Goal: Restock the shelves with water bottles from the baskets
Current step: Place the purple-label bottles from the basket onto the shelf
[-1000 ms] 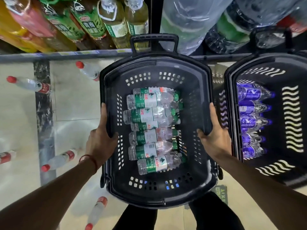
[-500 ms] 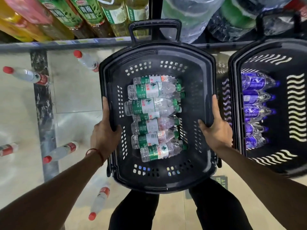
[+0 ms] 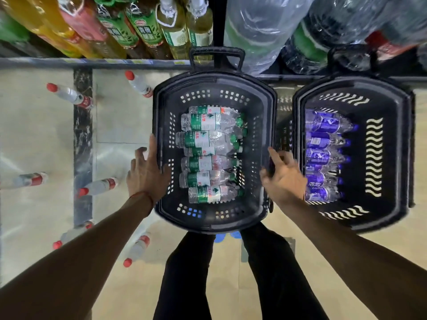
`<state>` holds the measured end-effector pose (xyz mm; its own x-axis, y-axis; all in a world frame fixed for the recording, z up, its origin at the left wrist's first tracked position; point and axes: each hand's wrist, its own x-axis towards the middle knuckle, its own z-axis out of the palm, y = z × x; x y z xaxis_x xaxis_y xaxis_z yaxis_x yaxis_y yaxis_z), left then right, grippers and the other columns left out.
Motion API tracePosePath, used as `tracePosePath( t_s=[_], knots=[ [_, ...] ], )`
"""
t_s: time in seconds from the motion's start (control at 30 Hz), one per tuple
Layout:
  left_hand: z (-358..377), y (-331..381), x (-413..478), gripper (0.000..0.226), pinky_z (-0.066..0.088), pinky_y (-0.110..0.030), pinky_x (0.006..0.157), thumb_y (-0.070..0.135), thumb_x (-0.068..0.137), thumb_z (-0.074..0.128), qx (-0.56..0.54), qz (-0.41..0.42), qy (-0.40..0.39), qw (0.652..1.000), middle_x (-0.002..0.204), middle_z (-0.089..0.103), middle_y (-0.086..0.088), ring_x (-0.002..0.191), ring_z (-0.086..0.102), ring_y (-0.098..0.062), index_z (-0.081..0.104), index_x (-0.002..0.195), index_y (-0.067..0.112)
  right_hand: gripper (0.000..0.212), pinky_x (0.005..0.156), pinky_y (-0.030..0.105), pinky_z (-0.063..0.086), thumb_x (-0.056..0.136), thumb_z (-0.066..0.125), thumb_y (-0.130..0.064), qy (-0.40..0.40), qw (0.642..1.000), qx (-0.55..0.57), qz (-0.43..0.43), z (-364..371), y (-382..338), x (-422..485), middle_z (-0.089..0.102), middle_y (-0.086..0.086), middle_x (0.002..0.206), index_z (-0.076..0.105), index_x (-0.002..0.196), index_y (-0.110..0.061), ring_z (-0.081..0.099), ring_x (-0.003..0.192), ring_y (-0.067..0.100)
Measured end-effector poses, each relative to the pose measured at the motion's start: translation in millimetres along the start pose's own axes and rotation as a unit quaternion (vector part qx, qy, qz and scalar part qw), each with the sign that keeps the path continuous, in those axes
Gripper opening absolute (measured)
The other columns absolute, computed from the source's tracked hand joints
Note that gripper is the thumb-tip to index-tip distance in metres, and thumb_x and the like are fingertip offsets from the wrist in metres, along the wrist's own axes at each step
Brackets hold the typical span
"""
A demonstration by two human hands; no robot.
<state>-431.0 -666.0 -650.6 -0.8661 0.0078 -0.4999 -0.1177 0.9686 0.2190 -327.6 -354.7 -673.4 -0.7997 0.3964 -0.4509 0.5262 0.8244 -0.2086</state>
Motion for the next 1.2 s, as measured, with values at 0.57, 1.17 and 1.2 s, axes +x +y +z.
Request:
tracePosePath(
  t_s=[0.57, 1.17, 1.2],
  knots=[
    [-207.6, 182.0, -237.0, 0.035, 0.054, -0.042, 0.079, 0.038, 0.096, 0.057, 0.047, 0.224, 0.165, 0.959, 0.129, 0.057, -0.001, 0.109, 0.058, -0.029, 0.059, 0.128, 0.025, 0.042, 0.09, 0.037, 0.041, 0.081, 0.048, -0.048, 0.147, 0.976, -0.007, -0.161, -269.7, -12.3, -181.2, 0.069, -0.005, 0.103, 0.076, 0.105, -0.028, 0.061, 0.1, 0.025],
    [-262.3, 305.7, -429.6, 0.058, 0.053, -0.042, 0.089, 0.06, 0.092, 0.044, 0.153, 0.459, 0.177, 0.857, 0.13, 0.056, 0.003, 0.117, 0.054, -0.023, 0.057, 0.138, 0.028, 0.061, 0.1, 0.039, 0.046, 0.085, 0.054, -0.064, 0.263, 0.956, -0.029, -0.123, -423.7, 121.2, -382.2, 0.063, -0.007, 0.128, 0.063, 0.132, -0.027, 0.055, 0.124, 0.021],
    [-257.6, 317.2, -437.0, 0.057, 0.053, -0.042, 0.088, 0.059, 0.092, 0.045, 0.155, 0.467, 0.182, 0.851, 0.129, 0.057, 0.002, 0.117, 0.055, -0.023, 0.058, 0.138, 0.027, 0.061, 0.101, 0.039, 0.046, 0.085, 0.054, -0.064, 0.274, 0.953, -0.026, -0.122, -429.0, 136.4, -386.0, 0.063, -0.007, 0.128, 0.063, 0.132, -0.027, 0.056, 0.124, 0.021]
  ],
)
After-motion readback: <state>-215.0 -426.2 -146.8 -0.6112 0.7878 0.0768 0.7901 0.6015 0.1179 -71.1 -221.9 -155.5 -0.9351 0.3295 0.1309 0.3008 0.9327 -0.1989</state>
